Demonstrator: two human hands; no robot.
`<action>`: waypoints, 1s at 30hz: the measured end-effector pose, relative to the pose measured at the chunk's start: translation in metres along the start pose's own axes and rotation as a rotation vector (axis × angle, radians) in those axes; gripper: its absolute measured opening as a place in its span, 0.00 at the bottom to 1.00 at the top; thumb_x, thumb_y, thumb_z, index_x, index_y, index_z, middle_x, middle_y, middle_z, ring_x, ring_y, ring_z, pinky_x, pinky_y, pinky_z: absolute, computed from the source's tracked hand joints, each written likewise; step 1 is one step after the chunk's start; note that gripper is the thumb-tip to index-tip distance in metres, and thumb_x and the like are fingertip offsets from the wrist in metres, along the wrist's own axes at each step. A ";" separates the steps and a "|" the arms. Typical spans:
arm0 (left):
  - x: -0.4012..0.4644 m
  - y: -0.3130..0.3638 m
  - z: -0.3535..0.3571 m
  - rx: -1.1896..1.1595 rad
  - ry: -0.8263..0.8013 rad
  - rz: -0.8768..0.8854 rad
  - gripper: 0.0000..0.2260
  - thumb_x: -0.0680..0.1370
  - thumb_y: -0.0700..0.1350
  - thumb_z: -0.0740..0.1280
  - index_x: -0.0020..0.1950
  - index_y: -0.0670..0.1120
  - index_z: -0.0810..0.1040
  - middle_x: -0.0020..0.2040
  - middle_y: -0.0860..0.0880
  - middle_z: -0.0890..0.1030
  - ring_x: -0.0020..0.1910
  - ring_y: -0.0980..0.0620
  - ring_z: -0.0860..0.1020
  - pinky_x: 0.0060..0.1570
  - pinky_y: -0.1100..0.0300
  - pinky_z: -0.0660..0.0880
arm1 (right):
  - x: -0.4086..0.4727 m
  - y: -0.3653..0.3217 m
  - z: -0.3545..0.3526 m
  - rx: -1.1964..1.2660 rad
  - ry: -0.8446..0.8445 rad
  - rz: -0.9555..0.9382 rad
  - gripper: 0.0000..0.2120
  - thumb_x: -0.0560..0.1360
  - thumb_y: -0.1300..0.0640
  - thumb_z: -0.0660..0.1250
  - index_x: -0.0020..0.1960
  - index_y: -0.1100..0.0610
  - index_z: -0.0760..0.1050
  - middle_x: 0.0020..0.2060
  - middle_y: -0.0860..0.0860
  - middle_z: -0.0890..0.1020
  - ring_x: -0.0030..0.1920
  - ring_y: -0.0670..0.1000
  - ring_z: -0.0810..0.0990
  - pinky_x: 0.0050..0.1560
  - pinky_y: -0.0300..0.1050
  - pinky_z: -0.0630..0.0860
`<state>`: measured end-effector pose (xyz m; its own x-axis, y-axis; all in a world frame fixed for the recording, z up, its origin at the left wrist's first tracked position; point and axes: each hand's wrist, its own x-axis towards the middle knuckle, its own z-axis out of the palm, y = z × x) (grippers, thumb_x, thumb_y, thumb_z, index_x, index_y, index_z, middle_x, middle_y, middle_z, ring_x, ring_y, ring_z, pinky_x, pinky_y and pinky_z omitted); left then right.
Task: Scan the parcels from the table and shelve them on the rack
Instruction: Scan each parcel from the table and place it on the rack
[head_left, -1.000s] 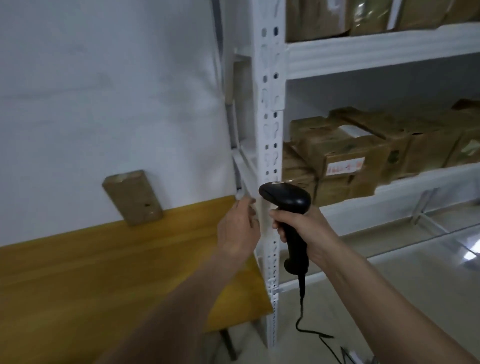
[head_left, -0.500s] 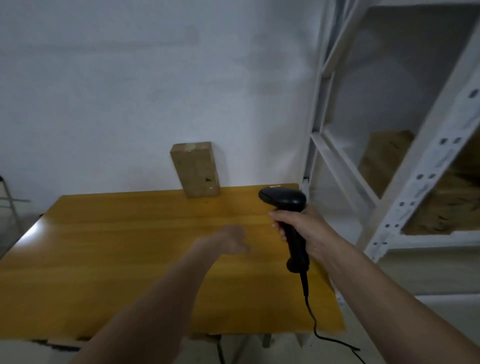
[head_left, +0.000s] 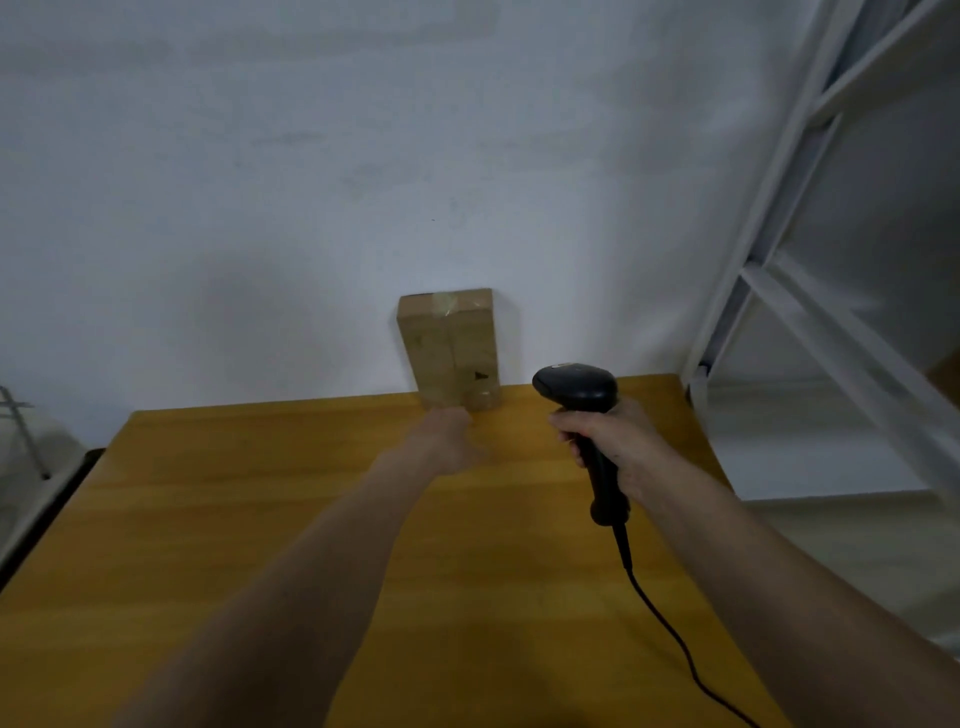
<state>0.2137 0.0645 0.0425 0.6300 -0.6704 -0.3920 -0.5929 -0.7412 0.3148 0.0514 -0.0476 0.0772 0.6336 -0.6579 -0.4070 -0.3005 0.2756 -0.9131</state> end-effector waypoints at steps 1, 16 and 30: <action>0.007 -0.004 -0.003 0.002 0.012 -0.001 0.26 0.79 0.52 0.66 0.74 0.46 0.65 0.73 0.46 0.66 0.69 0.46 0.68 0.63 0.55 0.68 | 0.007 -0.001 0.005 -0.006 0.003 0.009 0.03 0.71 0.65 0.73 0.42 0.63 0.79 0.30 0.54 0.79 0.27 0.48 0.73 0.30 0.41 0.71; 0.125 -0.004 -0.049 0.124 0.315 -0.022 0.44 0.69 0.52 0.75 0.77 0.48 0.52 0.77 0.46 0.53 0.77 0.44 0.51 0.74 0.45 0.57 | 0.102 -0.035 0.035 0.055 -0.089 0.034 0.03 0.72 0.62 0.72 0.43 0.61 0.79 0.29 0.52 0.79 0.30 0.49 0.75 0.36 0.43 0.74; 0.161 0.008 -0.034 0.414 0.508 -0.038 0.35 0.74 0.46 0.69 0.76 0.44 0.54 0.70 0.43 0.65 0.68 0.44 0.65 0.71 0.51 0.60 | 0.149 -0.020 0.010 0.081 -0.077 0.122 0.04 0.72 0.63 0.72 0.45 0.63 0.79 0.30 0.53 0.79 0.29 0.49 0.75 0.34 0.43 0.74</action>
<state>0.3277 -0.0508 0.0112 0.7529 -0.6515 0.0930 -0.6453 -0.7586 -0.0898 0.1588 -0.1441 0.0343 0.6497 -0.5612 -0.5128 -0.3221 0.4078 -0.8544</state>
